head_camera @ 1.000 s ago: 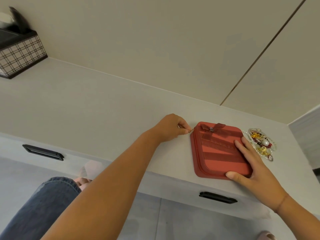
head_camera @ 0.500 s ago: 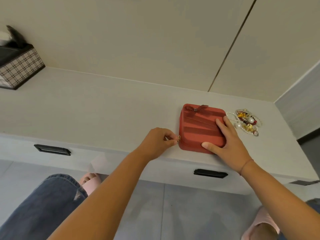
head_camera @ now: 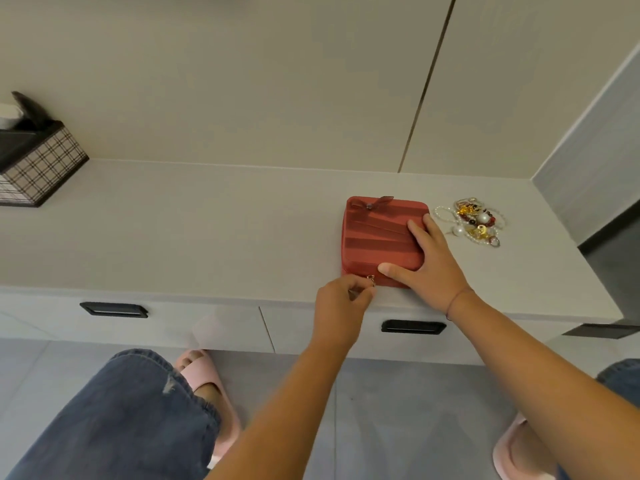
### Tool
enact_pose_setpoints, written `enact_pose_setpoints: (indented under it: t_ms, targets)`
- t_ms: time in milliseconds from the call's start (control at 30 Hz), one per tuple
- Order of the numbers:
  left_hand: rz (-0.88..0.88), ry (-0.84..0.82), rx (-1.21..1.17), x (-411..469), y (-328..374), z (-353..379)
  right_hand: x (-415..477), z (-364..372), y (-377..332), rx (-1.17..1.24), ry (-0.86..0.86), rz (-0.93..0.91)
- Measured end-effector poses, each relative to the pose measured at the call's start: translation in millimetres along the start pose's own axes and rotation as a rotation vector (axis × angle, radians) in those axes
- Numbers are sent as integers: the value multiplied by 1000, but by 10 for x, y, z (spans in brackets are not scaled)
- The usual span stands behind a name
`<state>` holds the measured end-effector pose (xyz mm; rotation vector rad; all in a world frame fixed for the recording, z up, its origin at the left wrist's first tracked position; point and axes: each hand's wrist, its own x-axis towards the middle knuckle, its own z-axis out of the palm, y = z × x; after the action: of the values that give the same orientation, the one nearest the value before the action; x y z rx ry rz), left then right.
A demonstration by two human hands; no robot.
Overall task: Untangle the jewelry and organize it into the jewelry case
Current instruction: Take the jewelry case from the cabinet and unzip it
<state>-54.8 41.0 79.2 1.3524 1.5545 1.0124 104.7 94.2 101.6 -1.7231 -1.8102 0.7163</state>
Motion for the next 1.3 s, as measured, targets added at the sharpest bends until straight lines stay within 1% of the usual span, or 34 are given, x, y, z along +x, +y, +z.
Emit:
enact_pose_setpoints:
  t_ms: [67, 133, 200, 300, 367, 400, 433, 500, 567, 633, 700, 767, 967, 1067, 1200, 1300]
  targets:
    - [-39, 45, -51, -49, -5, 73, -1, 12, 9, 29, 1, 11]
    - [-50, 21, -91, -97, -14, 82, -82, 52, 25, 64, 69, 31]
    - [-31, 12, -75, -136, -20, 27, -274, 152, 28, 136, 231, 51]
    - [18, 129, -3, -127, -11, -138, -617, 380, -5, 275, 527, 61]
    - [76, 227, 67, -78, 13, -264, -729, 530, -52, 278, 641, 115]
    - [114, 258, 98, -43, 32, -316, -744, 598, -77, 277, 658, 142]
    - [162, 272, 135, -1, 46, -353, -733, 662, -104, 279, 650, 166]
    - [279, 248, 228, 105, 81, -388, -689, 789, -161, 250, 610, 199]
    - [366, 169, 269, 215, 117, -370, -638, 903, -203, 195, 585, 240]
    - [398, 64, 295, 311, 135, -315, -578, 968, -235, 169, 593, 284]
    - [385, -27, 300, 374, 129, -260, -514, 986, -267, 141, 616, 312]
    - [348, -67, 236, 397, 101, -228, -467, 997, -292, 121, 630, 331]
    - [340, -53, 162, 394, 22, -183, -504, 981, -239, 196, 613, 211]
    - [335, -48, 142, 414, 3, -192, -525, 868, -142, 162, 570, 128]
    - [322, -39, 143, 408, 11, -191, -541, 657, -13, 210, 486, 96]
    - [310, -39, 162, 401, 20, -190, -538, 485, 112, 171, 466, 77]
